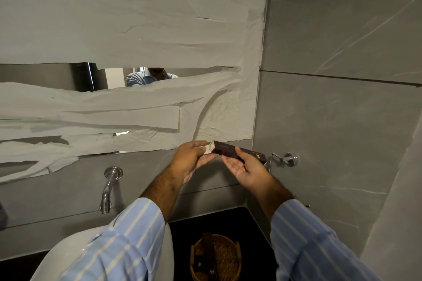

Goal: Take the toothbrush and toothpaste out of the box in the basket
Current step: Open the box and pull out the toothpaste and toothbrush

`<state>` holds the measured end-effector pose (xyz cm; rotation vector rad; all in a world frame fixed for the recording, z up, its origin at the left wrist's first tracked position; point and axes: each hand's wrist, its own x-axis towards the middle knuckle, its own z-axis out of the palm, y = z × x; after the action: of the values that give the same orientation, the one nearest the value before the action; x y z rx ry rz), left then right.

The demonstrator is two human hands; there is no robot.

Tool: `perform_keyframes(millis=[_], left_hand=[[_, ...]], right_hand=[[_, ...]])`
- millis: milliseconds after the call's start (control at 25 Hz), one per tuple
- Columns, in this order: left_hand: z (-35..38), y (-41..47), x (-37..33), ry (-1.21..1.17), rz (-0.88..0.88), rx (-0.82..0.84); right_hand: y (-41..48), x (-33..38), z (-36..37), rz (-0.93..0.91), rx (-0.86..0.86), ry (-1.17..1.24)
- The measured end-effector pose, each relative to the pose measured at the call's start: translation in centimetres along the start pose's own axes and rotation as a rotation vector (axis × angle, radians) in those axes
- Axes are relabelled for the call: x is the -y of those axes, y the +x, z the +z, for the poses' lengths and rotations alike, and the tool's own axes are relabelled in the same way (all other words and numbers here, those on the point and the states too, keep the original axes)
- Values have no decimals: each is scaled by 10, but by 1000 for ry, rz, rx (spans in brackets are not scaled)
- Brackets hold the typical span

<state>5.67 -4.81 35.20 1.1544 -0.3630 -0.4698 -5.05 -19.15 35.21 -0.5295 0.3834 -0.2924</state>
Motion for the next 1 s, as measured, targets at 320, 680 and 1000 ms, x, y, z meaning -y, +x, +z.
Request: perform_keyframes(millis=[320,680,1000], left_hand=[[-1,3,22,46,-48,-221],[19,-10,30,-646,-280,-218],[27,-20,45,-441,-144,-98]], right_hand=[[6,-4,16,-177,48,-359],[6,15,44,-403,-31,-872],[17,25,34,-459,-150,-852]])
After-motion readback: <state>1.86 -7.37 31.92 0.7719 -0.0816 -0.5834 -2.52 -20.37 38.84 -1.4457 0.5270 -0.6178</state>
